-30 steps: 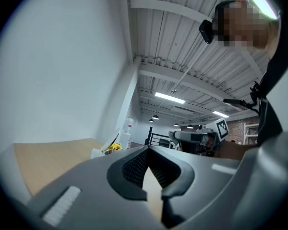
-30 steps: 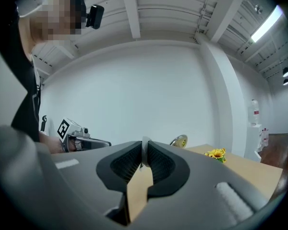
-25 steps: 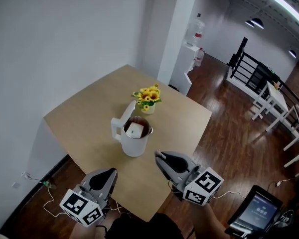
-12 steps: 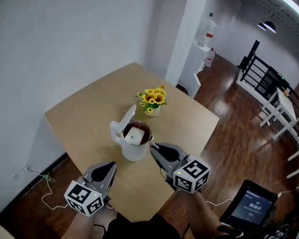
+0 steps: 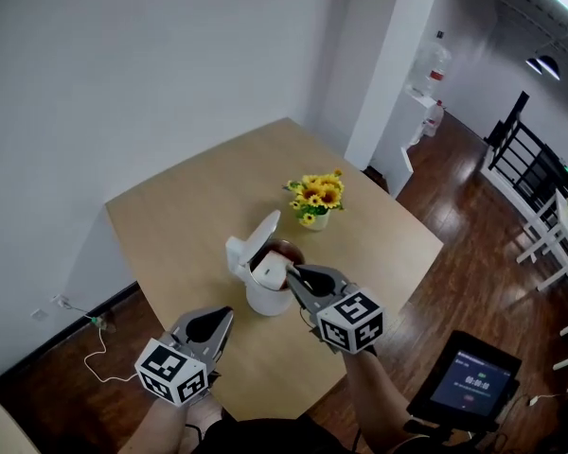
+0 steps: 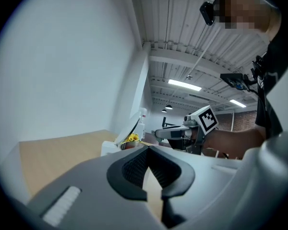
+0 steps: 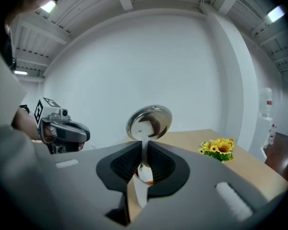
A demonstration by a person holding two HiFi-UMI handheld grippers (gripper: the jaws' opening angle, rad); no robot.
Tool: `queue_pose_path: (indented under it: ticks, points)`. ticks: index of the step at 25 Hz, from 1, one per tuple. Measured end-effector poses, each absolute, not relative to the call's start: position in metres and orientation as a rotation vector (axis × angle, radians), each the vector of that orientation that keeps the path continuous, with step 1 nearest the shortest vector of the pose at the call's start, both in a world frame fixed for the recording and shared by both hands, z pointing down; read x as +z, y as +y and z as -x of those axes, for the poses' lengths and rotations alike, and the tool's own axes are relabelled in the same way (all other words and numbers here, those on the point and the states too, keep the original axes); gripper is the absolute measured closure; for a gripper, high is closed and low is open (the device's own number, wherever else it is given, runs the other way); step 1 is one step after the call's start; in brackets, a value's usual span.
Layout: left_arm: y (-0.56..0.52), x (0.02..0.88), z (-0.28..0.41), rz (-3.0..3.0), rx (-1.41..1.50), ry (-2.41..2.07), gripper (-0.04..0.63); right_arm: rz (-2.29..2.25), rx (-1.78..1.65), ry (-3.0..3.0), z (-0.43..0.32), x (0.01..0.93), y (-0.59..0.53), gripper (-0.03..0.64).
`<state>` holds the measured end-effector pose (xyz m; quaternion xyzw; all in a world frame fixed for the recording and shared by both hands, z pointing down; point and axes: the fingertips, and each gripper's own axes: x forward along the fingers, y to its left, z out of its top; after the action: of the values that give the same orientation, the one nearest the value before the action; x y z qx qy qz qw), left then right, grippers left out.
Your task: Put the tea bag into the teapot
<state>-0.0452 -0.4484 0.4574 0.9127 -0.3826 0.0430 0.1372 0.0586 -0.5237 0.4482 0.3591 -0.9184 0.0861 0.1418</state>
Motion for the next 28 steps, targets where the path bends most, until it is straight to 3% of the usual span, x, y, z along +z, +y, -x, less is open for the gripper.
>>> queue_pose_path:
  ticks: [28]
  points:
    - [-0.466,0.477,0.056,-2.53,0.13,-1.202,0.592,-0.824,0.157,-2.459,-0.029,0.495,-0.572,0.577]
